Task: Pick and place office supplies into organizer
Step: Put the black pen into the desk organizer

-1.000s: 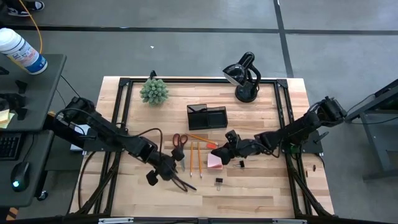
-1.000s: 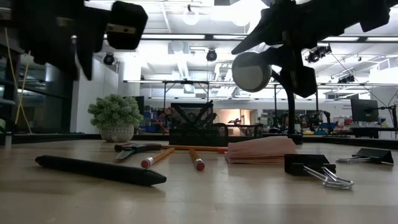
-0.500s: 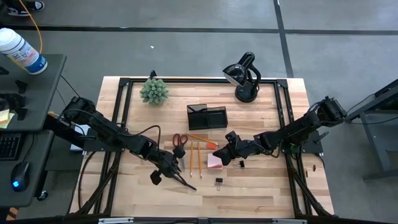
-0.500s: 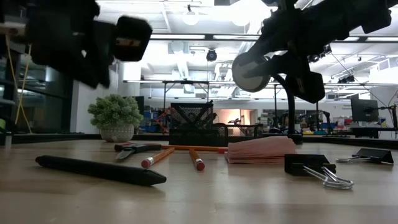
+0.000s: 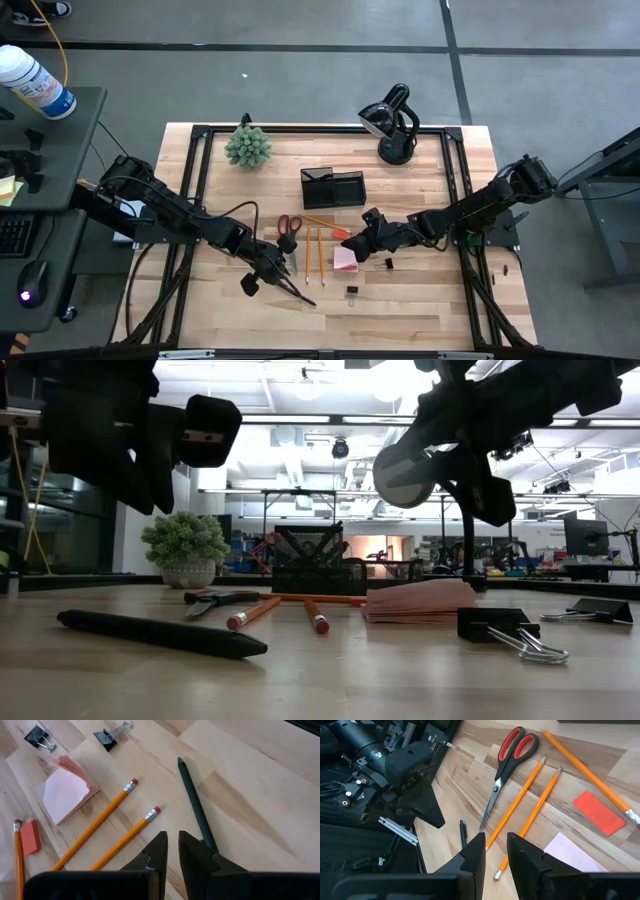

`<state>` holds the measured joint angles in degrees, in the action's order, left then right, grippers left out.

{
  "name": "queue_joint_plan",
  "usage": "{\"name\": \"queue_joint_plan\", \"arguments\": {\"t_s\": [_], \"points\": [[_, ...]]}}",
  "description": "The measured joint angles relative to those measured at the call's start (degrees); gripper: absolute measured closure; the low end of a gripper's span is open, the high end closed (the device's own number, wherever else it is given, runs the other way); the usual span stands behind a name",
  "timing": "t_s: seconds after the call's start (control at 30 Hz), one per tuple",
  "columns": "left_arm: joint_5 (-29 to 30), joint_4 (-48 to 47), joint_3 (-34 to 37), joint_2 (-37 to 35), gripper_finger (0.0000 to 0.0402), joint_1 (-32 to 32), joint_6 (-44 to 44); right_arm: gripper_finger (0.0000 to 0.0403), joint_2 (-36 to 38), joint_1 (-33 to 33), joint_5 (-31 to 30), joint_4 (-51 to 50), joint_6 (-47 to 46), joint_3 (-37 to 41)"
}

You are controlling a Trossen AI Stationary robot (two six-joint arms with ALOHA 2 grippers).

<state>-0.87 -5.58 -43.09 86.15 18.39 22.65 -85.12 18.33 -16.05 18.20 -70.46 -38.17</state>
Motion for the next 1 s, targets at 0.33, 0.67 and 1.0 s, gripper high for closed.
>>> {"name": "queue_joint_plan", "arguments": {"t_s": [0.33, 0.67, 1.0], "points": [[-3.57, 0.04, 0.0, 0.0, 0.0364, 0.0, -2.0, 0.0329, 0.0, 0.02, 0.09, 0.0, 0.87, 0.0], [-2.53, -1.32, 0.0, -0.02, 0.0364, -0.02, -4.39, 0.0329, 0.0, 0.04, -0.74, 0.02, 3.56, -0.01], [-1.46, -1.88, 0.04, -0.02, 0.0364, -0.02, -5.07, 0.0329, 0.0, 0.07, -3.35, 0.03, 4.52, 0.0]]}}
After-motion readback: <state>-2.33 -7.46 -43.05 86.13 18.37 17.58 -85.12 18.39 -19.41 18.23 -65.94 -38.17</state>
